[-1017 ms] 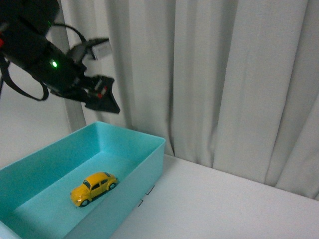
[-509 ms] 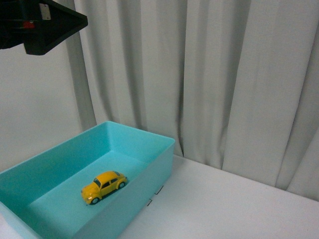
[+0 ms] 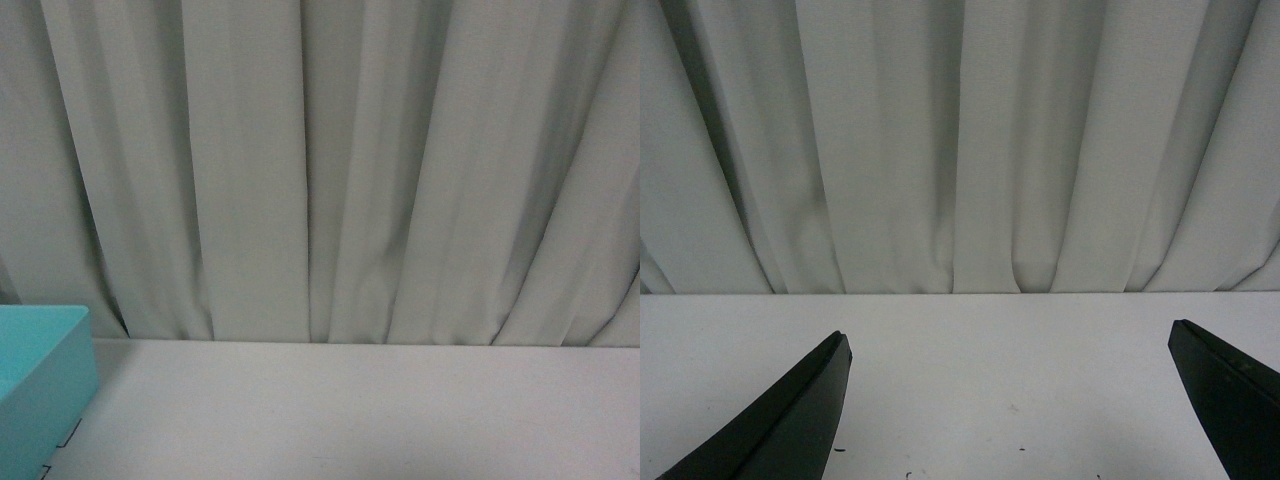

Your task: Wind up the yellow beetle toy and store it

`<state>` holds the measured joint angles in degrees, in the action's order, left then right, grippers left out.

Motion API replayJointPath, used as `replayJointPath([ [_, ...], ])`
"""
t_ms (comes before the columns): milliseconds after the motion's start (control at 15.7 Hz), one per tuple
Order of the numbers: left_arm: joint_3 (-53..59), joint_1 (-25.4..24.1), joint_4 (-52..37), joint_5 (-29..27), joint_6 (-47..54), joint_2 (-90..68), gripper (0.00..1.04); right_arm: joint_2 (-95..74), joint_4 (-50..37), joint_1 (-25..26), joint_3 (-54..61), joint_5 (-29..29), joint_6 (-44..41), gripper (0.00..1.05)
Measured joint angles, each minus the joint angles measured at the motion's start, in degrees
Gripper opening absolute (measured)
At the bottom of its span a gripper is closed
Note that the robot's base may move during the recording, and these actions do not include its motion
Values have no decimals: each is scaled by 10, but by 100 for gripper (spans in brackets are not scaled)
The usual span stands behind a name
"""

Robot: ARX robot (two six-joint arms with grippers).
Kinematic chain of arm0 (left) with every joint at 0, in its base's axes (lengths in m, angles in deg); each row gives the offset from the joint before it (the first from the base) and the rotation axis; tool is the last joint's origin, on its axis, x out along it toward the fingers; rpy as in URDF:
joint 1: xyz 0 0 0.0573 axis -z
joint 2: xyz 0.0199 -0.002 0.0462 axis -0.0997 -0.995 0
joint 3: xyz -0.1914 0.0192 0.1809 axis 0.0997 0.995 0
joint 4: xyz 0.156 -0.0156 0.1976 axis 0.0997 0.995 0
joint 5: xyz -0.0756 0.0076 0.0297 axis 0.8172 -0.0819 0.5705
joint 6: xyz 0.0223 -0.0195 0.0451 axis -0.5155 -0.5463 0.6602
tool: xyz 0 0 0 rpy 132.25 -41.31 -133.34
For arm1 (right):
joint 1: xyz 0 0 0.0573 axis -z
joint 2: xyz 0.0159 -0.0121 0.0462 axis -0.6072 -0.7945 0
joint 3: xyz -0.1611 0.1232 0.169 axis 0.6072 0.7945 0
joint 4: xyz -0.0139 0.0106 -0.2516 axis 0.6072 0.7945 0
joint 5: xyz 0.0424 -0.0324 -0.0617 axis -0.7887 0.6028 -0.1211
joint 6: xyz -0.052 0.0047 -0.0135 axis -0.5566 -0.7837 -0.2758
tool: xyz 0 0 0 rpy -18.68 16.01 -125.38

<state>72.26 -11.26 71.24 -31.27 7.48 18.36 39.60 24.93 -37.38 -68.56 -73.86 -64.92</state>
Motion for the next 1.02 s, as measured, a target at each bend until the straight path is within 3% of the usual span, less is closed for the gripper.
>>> replayJointPath([
  [64,13,46,5,-44,-1,15,2,0,0,0,0,0,0,98],
  [127,22,60,7,-42,0,31,2,0,0,0,0,0,0,98],
  [827,82,55,57,-52,-1,148,2,0,0,0,0,0,0,98],
  [954,82,55,157,-53,-1,244,2,0,0,0,0,0,0,98],
  [1017,80,55,155,-54,-1,245,2,0,0,0,0,0,0,98],
])
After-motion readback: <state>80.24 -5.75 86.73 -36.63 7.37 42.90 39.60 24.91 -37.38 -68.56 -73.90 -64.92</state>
